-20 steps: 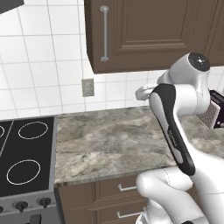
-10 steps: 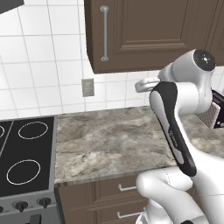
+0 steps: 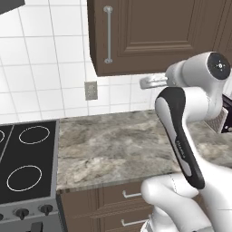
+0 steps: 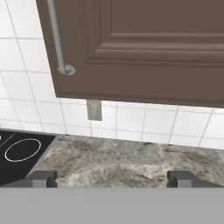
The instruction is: Open the cabinet. Pick the dish brush and place it next to the sink. Then close the cabinet.
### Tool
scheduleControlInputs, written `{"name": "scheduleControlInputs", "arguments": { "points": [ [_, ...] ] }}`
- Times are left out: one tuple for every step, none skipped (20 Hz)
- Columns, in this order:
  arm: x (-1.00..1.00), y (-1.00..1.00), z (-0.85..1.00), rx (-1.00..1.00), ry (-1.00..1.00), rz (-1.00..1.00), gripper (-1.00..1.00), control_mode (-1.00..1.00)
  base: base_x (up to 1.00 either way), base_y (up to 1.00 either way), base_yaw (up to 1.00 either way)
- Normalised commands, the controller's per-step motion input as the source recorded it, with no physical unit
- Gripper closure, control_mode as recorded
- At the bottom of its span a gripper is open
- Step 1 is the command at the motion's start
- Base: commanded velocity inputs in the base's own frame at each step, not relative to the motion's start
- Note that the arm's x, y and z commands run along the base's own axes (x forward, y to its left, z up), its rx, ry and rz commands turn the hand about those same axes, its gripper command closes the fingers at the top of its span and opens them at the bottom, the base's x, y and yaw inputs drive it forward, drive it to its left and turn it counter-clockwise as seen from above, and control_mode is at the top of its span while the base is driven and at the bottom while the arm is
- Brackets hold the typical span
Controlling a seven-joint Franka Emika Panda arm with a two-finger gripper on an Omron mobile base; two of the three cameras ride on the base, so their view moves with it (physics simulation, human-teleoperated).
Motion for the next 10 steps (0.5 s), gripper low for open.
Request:
{"name": "scheduleControlInputs", "arguments": {
  "points": [
    [-0.09, 0.16, 0.15, 0.00, -0.07, 0.00, -1.00, -1.00, 0.00, 0.00, 0.00],
    [-0.11, 0.24, 0.14, 0.00, -0.01, 0.00, -1.00, -1.00, 0.00, 0.00, 0.00],
    [-0.12, 0.32, 0.11, 0.00, 0.00, 0.00, -1.00, -1.00, 0.00, 0.00, 0.00],
    [-0.07, 0.53, 0.12, 0.00, 0.00, 0.00, -1.00, -1.00, 0.00, 0.00, 0.00],
    [0.00, 0.61, 0.21, 0.00, 0.00, -0.01, -1.00, -1.00, 0.00, 0.00, 0.00],
    [0.00, 0.70, 0.22, 0.00, 0.00, -0.05, -1.00, -1.00, 0.00, 0.00, 0.00],
    [0.00, 0.82, 0.32, -0.06, 0.09, -0.08, -1.00, -1.00, 0.00, 0.00, 0.00],
    [0.00, 0.82, 0.38, -0.06, 0.16, -0.09, -1.00, -1.00, 0.00, 0.00, 0.00],
    [0.00, 0.66, 0.33, -0.05, 0.16, -0.06, -1.00, -1.00, 0.00, 0.00, 0.00],
    [0.00, 0.60, 0.25, -0.06, 0.15, -0.05, -1.00, -1.00, 0.00, 0.00, 0.00]
  ]
}}
